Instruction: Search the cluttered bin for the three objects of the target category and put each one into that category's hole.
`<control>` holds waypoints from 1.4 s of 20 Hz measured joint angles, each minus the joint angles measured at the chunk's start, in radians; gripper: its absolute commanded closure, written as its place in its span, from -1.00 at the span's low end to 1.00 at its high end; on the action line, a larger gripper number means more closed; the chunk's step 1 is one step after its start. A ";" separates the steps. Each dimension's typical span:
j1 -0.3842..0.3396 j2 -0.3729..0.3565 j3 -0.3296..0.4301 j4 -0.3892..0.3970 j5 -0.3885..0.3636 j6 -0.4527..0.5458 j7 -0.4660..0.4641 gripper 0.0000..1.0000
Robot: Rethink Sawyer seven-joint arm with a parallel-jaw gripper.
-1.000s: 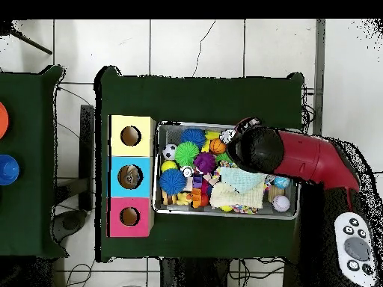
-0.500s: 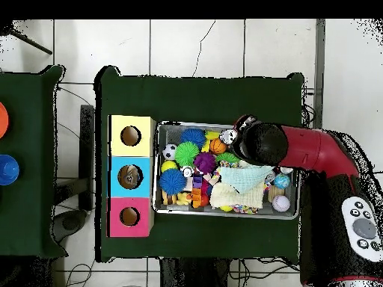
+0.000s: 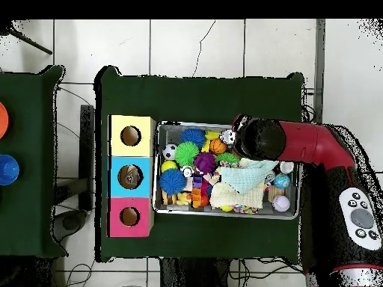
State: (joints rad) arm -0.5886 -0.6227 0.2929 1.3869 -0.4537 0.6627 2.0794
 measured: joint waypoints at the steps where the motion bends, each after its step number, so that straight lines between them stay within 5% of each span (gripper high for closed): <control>1: 0.001 0.001 0.001 0.000 -0.006 0.000 0.000 -1.00; 17: 0.000 0.064 0.009 -0.080 -0.124 -0.048 0.000 -1.00; 28: -0.073 0.099 0.080 -0.132 -0.165 -0.051 0.000 -1.00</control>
State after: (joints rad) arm -0.6613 -0.5233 0.3734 1.2553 -0.6184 0.6113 2.0790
